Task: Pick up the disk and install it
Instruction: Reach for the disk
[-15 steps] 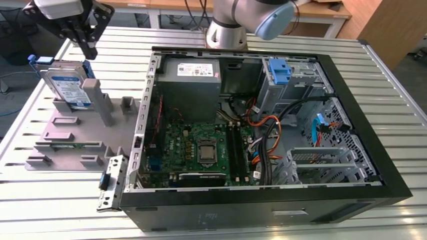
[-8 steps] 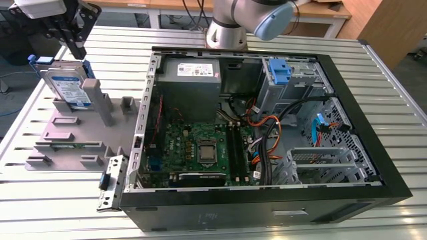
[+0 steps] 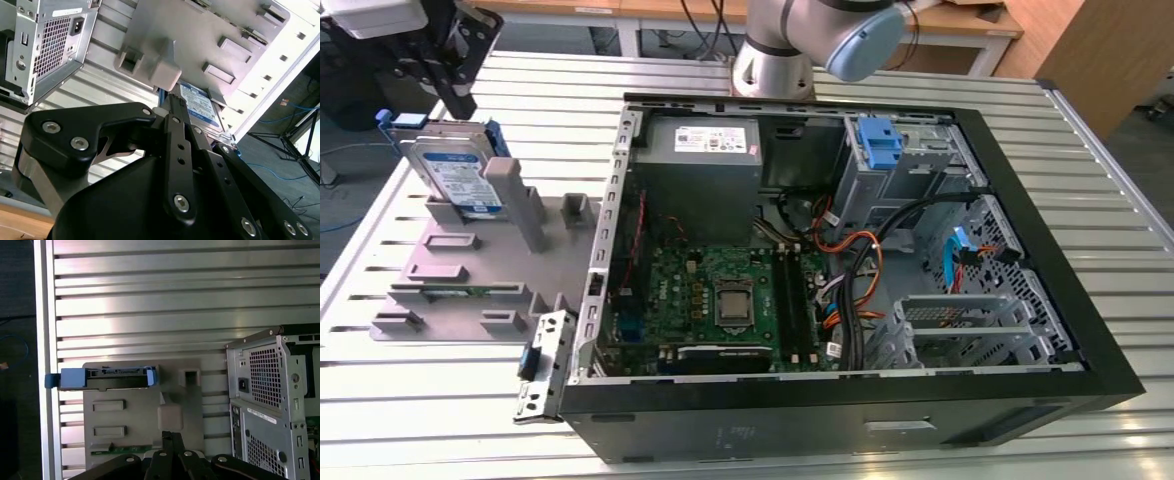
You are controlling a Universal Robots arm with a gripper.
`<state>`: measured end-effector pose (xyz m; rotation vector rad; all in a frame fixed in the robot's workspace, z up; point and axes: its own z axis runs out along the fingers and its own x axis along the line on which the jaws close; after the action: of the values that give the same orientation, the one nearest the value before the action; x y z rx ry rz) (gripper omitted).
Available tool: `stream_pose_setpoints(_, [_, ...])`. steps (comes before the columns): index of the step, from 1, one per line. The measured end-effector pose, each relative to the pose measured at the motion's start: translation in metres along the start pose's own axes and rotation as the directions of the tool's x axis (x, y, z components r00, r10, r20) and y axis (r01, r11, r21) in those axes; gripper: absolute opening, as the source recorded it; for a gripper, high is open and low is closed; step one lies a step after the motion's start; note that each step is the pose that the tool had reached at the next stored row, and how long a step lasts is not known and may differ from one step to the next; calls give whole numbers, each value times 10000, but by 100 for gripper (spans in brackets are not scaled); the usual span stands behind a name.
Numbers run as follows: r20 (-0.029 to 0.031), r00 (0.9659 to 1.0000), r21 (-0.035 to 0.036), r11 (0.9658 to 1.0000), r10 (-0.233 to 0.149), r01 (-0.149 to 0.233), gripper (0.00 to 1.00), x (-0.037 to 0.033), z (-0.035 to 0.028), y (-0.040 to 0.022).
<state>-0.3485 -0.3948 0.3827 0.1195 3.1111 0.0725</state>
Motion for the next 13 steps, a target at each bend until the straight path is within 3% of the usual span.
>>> stream_pose_setpoints(5, [-3, 10000, 3, 10000, 16, -16, 11, 64, 36, 22])
stream_pose_setpoints(13, [1, 10000, 3, 10000, 48, -48, 11, 239, 100, 90])
